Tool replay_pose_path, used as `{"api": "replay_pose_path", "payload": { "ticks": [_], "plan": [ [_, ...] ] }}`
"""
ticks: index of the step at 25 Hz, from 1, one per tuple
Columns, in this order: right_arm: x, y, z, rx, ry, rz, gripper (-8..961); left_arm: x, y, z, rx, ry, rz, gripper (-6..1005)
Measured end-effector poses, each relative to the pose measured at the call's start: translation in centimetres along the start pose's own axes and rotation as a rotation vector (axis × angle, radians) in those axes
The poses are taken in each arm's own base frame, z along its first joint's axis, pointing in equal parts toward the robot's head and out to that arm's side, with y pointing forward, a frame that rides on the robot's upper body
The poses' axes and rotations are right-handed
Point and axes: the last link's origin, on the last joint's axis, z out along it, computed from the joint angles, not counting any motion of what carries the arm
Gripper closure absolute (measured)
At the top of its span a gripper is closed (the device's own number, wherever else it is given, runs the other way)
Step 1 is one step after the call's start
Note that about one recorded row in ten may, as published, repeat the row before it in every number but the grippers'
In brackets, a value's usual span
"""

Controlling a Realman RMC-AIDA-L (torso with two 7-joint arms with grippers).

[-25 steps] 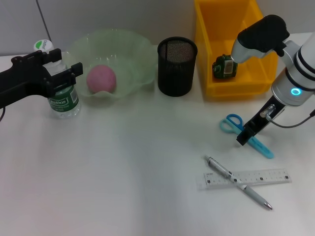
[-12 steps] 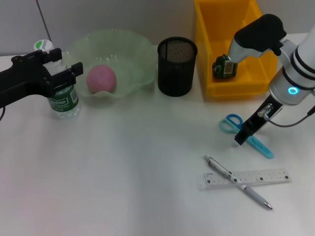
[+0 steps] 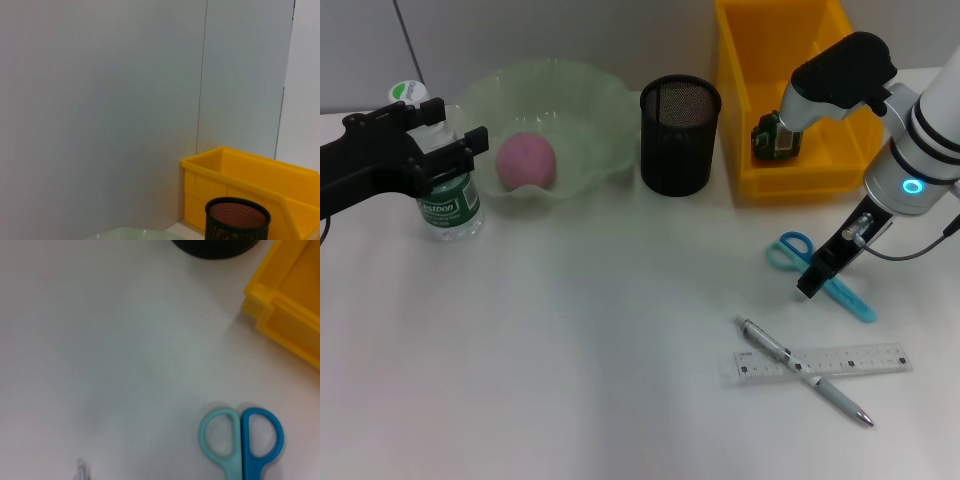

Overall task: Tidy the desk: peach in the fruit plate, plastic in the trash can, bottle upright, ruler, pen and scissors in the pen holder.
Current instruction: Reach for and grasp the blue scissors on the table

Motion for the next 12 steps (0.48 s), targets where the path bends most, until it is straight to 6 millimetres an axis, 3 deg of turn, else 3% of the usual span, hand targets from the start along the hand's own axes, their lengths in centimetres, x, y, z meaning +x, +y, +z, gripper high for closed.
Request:
{"api": "replay_pose_path", "payload": {
  "ticks": [12],
  "plan": [
    [0.05, -0.03, 0.04, 0.001, 0.002, 0.002, 384, 0.03, -0.05, -0.02, 0.002, 0.000, 0.002, 336]
  ]
}}
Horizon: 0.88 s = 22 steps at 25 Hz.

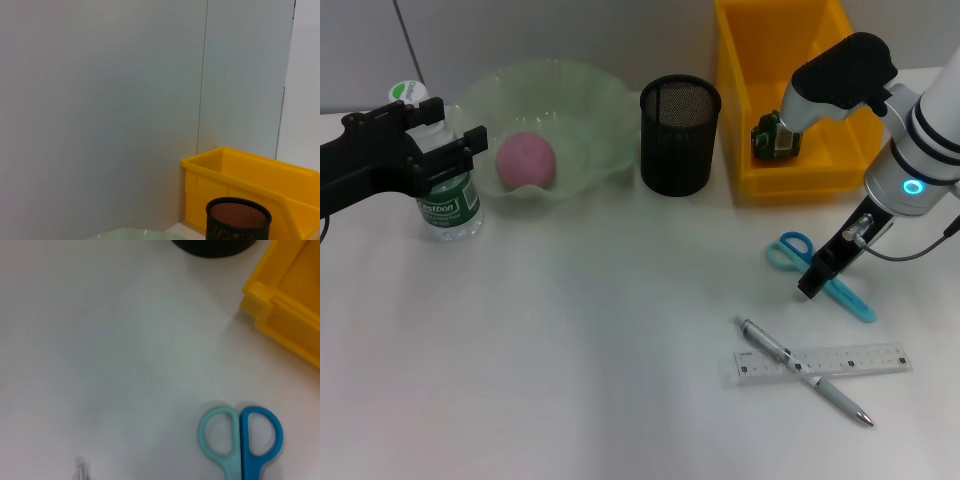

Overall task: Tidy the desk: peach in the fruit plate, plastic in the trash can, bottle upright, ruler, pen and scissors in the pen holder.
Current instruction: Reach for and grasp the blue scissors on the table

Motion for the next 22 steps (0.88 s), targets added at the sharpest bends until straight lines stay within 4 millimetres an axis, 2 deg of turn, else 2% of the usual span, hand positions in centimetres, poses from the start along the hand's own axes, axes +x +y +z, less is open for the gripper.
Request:
{"api": "replay_pose_path", "payload": {
  "ticks": [13, 16, 22],
  "plan": [
    [0.07, 0.03, 0.03, -0.001, 0.006, -0.001, 385, 0.03, 0.01, 0.03, -0.001, 0.001, 0.001, 336],
    [0.11, 0.01, 0.05, 0.001, 0.009, -0.002, 503, 0.04, 0.02, 0.04, -0.002, 0.001, 0.001, 336],
    [0.18, -0.11, 0.04, 0.009, 0.015, -0.002, 510, 0.05, 0.02, 0.04, -0.002, 0.001, 0.001, 336]
  ]
}}
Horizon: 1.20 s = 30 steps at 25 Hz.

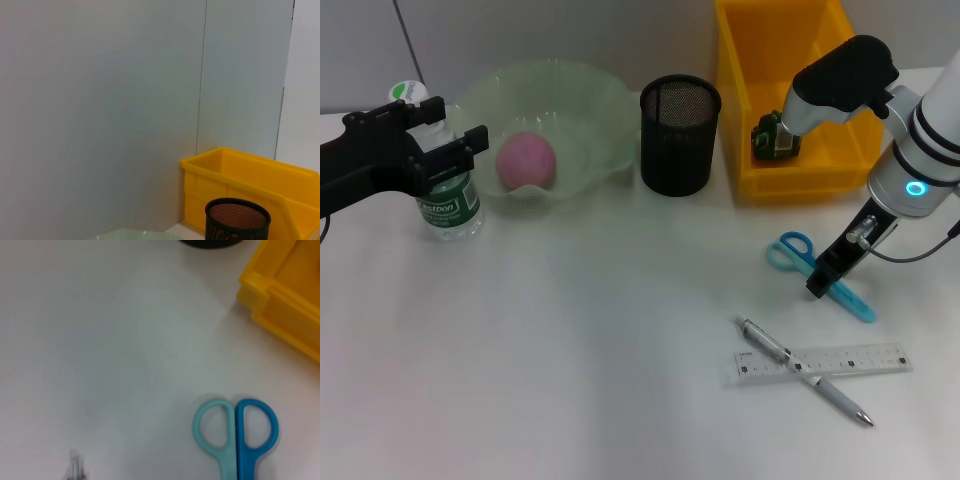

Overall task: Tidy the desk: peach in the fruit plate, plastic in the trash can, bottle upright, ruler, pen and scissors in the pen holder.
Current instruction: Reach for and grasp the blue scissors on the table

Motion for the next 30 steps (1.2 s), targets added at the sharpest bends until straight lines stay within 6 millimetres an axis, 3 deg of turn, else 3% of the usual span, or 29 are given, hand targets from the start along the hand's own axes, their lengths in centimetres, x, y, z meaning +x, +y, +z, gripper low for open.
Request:
{"api": "replay_pose_path", "payload": {
  "ticks": [21, 30],
  "plan": [
    [-0.22, -0.03, -0.07, 0.007, -0.007, -0.002, 533, 0.21, 0.04, 0.09, -0.002, 0.004, 0.005, 336],
    [-0.22, 0.14, 0.23, 0.000, 0.004, -0.004, 595, 0.34, 0.09, 0.15, -0.006, 0.007, 0.007, 336]
  ]
}}
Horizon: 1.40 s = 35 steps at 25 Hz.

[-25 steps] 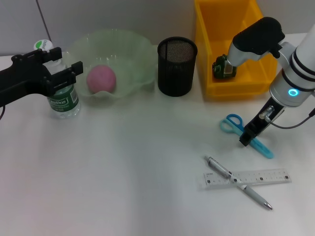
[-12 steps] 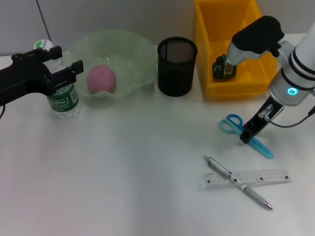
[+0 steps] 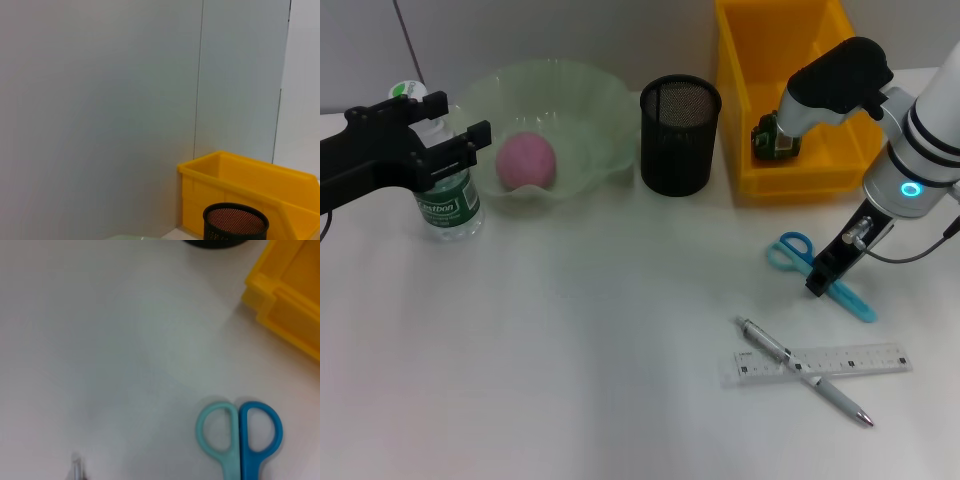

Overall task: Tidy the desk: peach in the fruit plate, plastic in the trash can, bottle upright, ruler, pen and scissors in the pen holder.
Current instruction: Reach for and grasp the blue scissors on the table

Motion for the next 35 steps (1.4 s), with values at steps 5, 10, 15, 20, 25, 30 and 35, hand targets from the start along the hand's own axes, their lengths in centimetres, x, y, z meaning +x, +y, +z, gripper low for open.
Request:
{"api": "replay_pose_path", "payload": {
  "ticks": [5, 10, 15, 20, 25, 30, 35],
  "plan": [
    [-0.09, -0.02, -0.01, 0.002, -0.004, -0.001, 609, 0.09, -0.01, 0.08, -0.001, 0.001, 0.002, 336],
    [-0.14, -0.04, -0.03, 0.005, -0.006, -0.002, 613, 0.12, -0.04, 0.09, -0.001, 0.000, 0.004, 336],
    [-0.21, -0.06, -0.07, 0.009, -0.005, -0.004, 616, 0.12, -0.08, 0.08, 0.000, 0.000, 0.004, 336],
    [-0.26, -0.06, -0.10, 0.010, -0.005, -0.005, 619, 0.12, -0.08, 0.07, 0.000, -0.001, 0.005, 336],
    [-0.26, 0.04, -0.02, 0.007, 0.000, 0.000, 654, 0.10, -0.08, 0.05, 0.001, -0.001, 0.004, 336],
    [-0.27, 0.12, 0.10, 0.004, 0.008, 0.000, 679, -0.01, -0.08, 0.03, 0.001, -0.003, 0.001, 336],
    [-0.26, 0.13, 0.11, 0.003, 0.008, 0.001, 695, -0.04, -0.07, 0.04, 0.001, -0.003, 0.000, 336]
  ]
}}
